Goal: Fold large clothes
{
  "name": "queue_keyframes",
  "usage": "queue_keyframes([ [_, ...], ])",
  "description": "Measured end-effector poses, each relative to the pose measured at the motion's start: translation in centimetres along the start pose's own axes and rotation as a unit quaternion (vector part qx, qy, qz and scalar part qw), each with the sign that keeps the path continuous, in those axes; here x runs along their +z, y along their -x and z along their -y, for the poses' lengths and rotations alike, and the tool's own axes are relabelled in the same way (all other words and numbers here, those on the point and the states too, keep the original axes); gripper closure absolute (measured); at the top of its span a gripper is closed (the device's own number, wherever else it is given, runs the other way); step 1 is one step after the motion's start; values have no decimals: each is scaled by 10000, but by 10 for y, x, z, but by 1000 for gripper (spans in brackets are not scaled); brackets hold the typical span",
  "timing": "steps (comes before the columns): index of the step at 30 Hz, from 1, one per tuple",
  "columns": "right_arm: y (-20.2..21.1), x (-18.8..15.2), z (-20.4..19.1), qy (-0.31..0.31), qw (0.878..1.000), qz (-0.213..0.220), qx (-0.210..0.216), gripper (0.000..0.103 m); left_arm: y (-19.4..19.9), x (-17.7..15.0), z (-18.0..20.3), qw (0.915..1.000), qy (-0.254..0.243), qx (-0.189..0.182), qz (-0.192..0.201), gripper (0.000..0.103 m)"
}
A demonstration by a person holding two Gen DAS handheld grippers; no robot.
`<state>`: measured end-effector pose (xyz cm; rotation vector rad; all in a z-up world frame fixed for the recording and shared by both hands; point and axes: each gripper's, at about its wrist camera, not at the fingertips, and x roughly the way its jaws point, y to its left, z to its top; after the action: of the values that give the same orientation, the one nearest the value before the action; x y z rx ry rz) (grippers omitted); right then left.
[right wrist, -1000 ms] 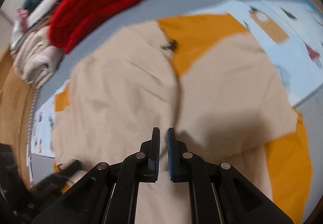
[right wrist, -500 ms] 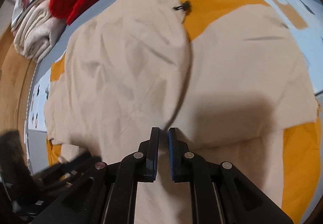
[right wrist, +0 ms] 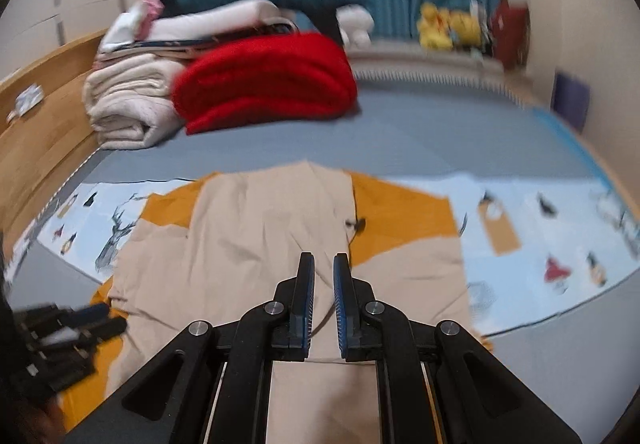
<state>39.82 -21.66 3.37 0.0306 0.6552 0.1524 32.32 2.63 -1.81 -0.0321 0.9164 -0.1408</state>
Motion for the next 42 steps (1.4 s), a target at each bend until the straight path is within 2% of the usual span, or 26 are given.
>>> queue_keyframes([
  [3, 30, -16, -5, 205, 9997, 114, -45, 92, 28, -15, -15, 9998, -29, 120, 171, 75],
  [6, 52, -36, 5, 5, 9997, -160, 185, 91, 50, -32, -32, 9996, -117, 169, 208, 75],
  [8, 67, -47, 17, -77, 9993, -323, 170, 85, 66, -44, -44, 9997, -152, 143, 127, 75],
  [9, 78, -53, 26, -143, 9992, -369, 108, 80, 74, -50, -51, 9998, -142, 87, 114, 75],
  [11, 98, -64, 45, -237, 9989, -400, 9, 41, 95, -65, -70, 9998, -118, 18, 143, 74],
  [13, 114, -73, 61, -309, 9987, -392, -41, 29, 111, -84, -91, 9996, -190, 147, 172, 73],
  [16, 133, -96, 90, -561, 9966, -588, -154, 29, 117, -116, -124, 9991, -122, 398, 40, 73],
  [18, 138, -114, 104, -693, 9944, -755, -242, 29, 104, -134, -150, 9974, 237, 441, -521, 74],
  [21, 136, -144, 124, -973, 9881, -1124, -398, 30, 84, -147, -182, 9886, 1019, -81, -1107, 74],
  [22, 132, -153, 130, -1102, 9846, -1298, -393, 34, 76, -153, -188, 9835, 1210, -181, -1336, 74],
  [23, 128, -159, 134, -1172, 9819, -1438, -387, 43, 70, -159, -192, 9802, 1259, -180, -1519, 74],
  [25, 120, -175, 143, -1160, 9760, -1780, -478, 49, 63, -169, -194, 9758, 1256, -236, -1774, 74],
  [27, 113, -191, 153, -1316, 9681, -2093, -413, 50, 56, -178, -198, 9687, 1400, -318, -2024, 73],
  [30, 103, -217, 171, -1626, 9502, -2642, -287, 50, 46, -193, -202, 9601, 1413, -157, -2408, 70],
  [33, 93, -239, 182, -1883, 9324, -3075, -249, 50, 39, -202, -205, 9528, 1492, -285, -2628, 67],
  [36, 85, -257, 190, -2114, 9161, -3407, -85, 50, 34, -205, -201, 9500, 1411, -342, -2763, 63],
  [40, 78, -267, 188, -2171, 9059, -3635, 26, 50, 22, -205, -192, 9468, 1211, -442, -2950, 62],
  [42, 75, -268, 183, -2028, 9060, -3716, 46, 49, 15, -206, -189, 9458, 1015, -377, -3062, 62],
])
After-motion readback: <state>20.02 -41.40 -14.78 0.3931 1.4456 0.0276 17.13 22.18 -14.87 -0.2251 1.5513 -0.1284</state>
